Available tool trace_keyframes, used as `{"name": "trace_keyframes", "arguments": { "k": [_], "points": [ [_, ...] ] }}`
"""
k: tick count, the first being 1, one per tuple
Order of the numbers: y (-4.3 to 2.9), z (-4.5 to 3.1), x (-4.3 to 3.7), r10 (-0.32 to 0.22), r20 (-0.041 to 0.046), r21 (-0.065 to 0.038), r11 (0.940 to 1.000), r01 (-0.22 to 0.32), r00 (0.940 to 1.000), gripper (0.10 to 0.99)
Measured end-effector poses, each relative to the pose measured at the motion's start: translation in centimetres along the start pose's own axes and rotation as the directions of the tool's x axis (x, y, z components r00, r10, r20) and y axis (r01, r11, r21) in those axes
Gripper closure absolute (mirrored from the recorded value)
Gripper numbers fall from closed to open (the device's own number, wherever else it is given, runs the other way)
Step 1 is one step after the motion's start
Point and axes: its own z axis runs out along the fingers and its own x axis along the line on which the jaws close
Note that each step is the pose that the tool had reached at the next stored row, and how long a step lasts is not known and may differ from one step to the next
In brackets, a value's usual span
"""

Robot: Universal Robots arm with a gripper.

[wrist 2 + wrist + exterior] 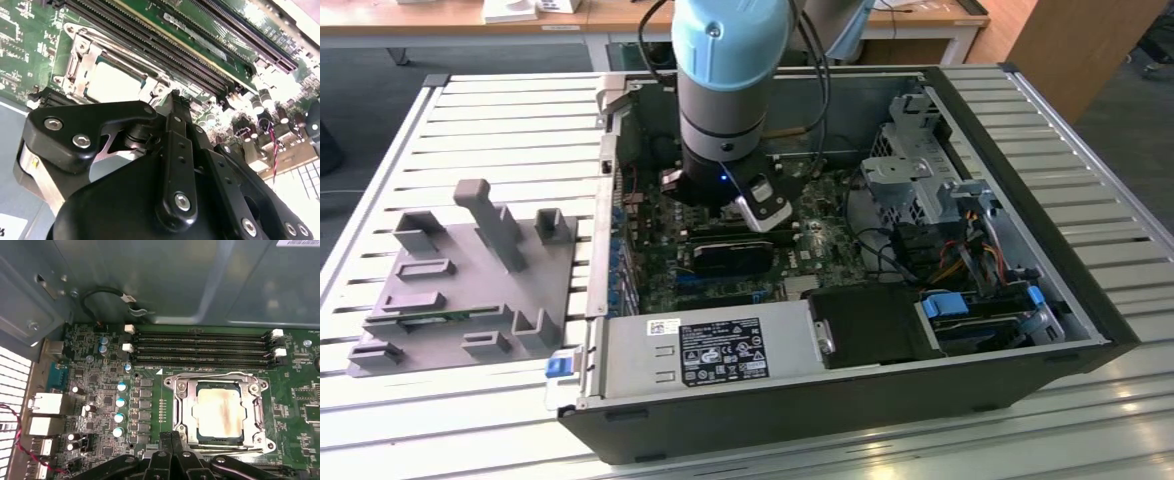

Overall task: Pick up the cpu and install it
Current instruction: 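Install the second cpu locking lever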

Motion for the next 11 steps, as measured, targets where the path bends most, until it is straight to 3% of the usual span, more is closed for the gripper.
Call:
{"name": "trace_keyframes", "arguments": {
  "k": [11],
  "points": [
    [0.55, -1.39, 0.0, -0.001, 0.0018, 0.0, 1.0, 0.001, 1.0, 0.98]
  ]
}}
